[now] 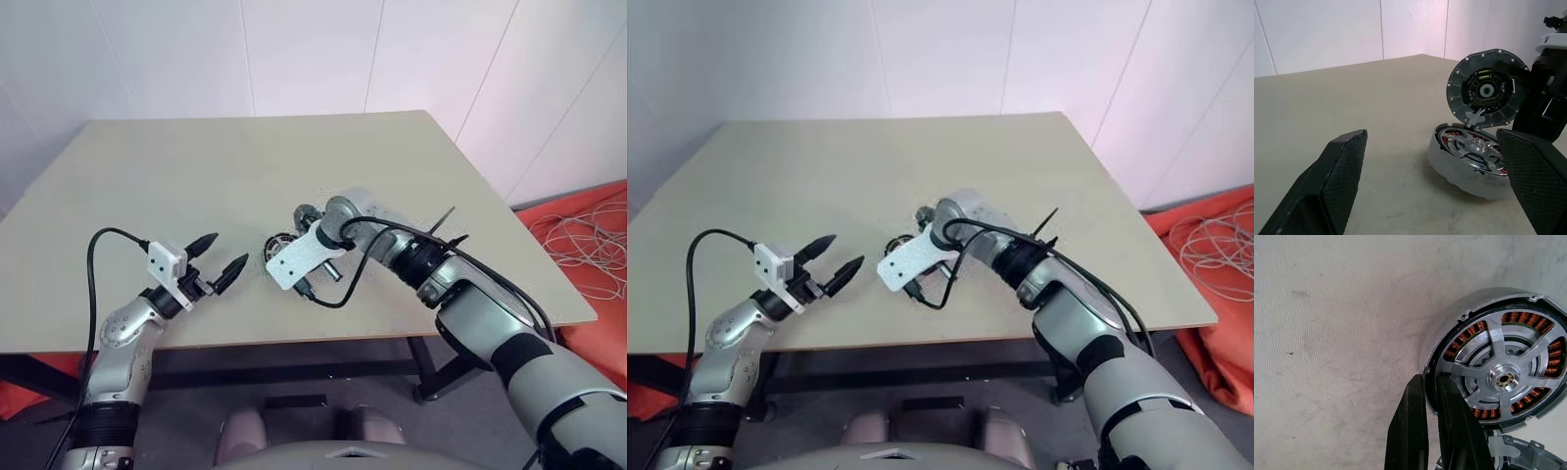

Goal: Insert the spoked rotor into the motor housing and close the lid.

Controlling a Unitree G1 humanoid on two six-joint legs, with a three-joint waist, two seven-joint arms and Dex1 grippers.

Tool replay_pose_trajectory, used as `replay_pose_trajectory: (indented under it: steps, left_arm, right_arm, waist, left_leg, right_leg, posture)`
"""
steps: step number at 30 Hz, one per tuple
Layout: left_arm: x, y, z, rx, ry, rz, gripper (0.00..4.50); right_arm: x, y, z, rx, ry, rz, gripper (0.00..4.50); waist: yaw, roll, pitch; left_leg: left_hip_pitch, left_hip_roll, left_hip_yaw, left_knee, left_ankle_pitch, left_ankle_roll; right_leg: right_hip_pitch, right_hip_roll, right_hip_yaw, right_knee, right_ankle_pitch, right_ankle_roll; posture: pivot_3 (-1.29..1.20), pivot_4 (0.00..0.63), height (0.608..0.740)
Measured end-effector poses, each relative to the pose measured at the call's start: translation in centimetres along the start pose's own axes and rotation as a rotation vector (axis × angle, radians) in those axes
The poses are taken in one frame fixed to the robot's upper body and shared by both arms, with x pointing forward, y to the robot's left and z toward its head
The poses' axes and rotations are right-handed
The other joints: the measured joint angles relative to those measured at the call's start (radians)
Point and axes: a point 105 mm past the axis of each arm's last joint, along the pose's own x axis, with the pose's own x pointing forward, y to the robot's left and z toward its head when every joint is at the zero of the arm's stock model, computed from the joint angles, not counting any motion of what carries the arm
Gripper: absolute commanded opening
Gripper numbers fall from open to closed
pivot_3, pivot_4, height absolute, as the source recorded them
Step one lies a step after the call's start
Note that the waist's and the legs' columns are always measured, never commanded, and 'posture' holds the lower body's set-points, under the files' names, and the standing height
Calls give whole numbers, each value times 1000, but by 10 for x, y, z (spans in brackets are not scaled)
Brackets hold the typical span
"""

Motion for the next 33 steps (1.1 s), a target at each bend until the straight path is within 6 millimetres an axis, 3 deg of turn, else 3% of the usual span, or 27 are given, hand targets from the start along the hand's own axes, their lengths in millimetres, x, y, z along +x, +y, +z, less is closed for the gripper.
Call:
replay_pose_trajectory:
  steps: [14, 22, 33]
  left_arm:
    - [2, 0, 1, 2, -4, -4, 4500]
    - [4, 2, 0, -3, -4, -1, 4500]
    - [7, 2, -1, -7, -12, 1, 4500]
  right_arm:
    - [-35, 13, 5, 64, 50, 31, 7]
    - [-22, 25, 5, 193, 30, 77, 7]
    - [-14, 22, 14, 227, 16, 81, 7]
  waist:
    - [4, 0, 0]
    - [4, 0, 0]
    - [5, 0, 0]
  left_leg:
    - [-1, 1, 0, -1, 0, 0]
    - [-1, 1, 0, 0, 0, 0]
    - [-1, 2, 0, 0, 0, 0]
  right_leg:
    - [-2, 0, 0, 0, 1, -2]
    - [-2, 0, 0, 0, 0, 0]
    - [-2, 1, 0, 0, 0, 0]
  posture:
    - [0, 0, 740]
    - [0, 0, 740]
    - [0, 0, 740]
